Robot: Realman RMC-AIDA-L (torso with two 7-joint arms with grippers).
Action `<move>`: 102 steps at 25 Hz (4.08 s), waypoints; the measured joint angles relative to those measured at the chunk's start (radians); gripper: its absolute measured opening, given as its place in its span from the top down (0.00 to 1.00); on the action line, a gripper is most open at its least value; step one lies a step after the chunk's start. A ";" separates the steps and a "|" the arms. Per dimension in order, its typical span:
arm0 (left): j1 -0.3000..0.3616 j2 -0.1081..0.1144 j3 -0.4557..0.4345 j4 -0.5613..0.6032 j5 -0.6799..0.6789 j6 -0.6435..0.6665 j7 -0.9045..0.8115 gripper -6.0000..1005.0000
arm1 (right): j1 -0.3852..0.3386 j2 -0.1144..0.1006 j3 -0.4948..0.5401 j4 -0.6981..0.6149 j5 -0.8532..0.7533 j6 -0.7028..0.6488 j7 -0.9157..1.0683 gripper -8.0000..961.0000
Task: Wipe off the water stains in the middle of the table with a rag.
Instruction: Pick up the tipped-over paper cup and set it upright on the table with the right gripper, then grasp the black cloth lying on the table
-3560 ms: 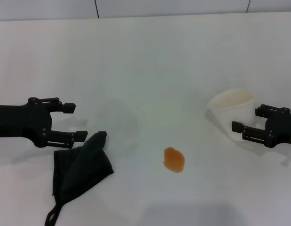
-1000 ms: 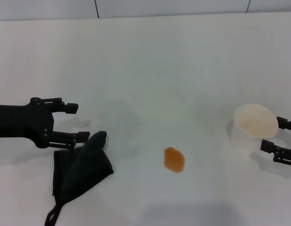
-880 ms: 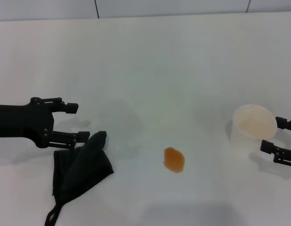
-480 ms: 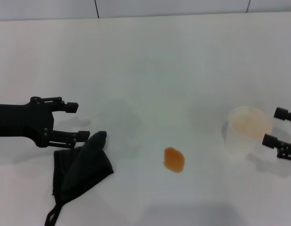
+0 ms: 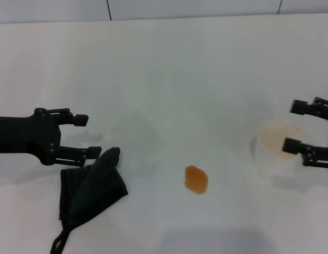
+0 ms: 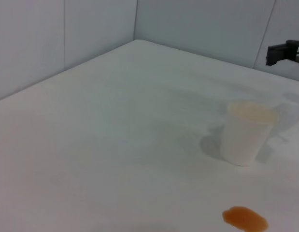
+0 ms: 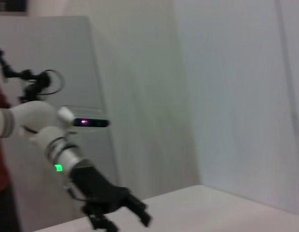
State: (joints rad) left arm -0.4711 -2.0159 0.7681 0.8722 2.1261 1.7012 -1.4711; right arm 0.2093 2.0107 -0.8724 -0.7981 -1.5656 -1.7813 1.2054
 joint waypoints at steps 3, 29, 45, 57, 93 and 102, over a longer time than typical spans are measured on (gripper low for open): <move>0.000 0.000 0.001 0.001 0.000 0.000 0.000 0.12 | 0.017 -0.001 -0.052 -0.065 -0.007 0.005 0.056 0.12; -0.023 -0.009 0.003 0.004 0.003 0.029 0.003 0.12 | 0.038 -0.001 -0.306 -0.700 -0.401 0.128 0.585 0.13; -0.061 0.018 0.079 0.082 0.092 0.116 -0.161 0.12 | 0.035 0.000 -0.344 -0.743 -0.381 0.130 0.625 0.13; -0.148 0.008 0.108 0.120 0.301 0.152 -0.305 0.12 | 0.031 0.000 -0.373 -0.743 -0.355 0.137 0.621 0.13; -0.157 -0.035 0.129 0.109 0.468 0.083 -0.363 0.12 | 0.013 0.000 -0.411 -0.725 -0.321 0.148 0.604 0.13; -0.169 -0.048 0.132 0.106 0.464 0.069 -0.353 0.12 | 0.013 0.000 -0.411 -0.720 -0.316 0.148 0.600 0.12</move>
State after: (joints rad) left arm -0.6397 -2.0639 0.9004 0.9779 2.5901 1.7698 -1.8242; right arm 0.2224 2.0110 -1.2839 -1.5180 -1.8821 -1.6335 1.8054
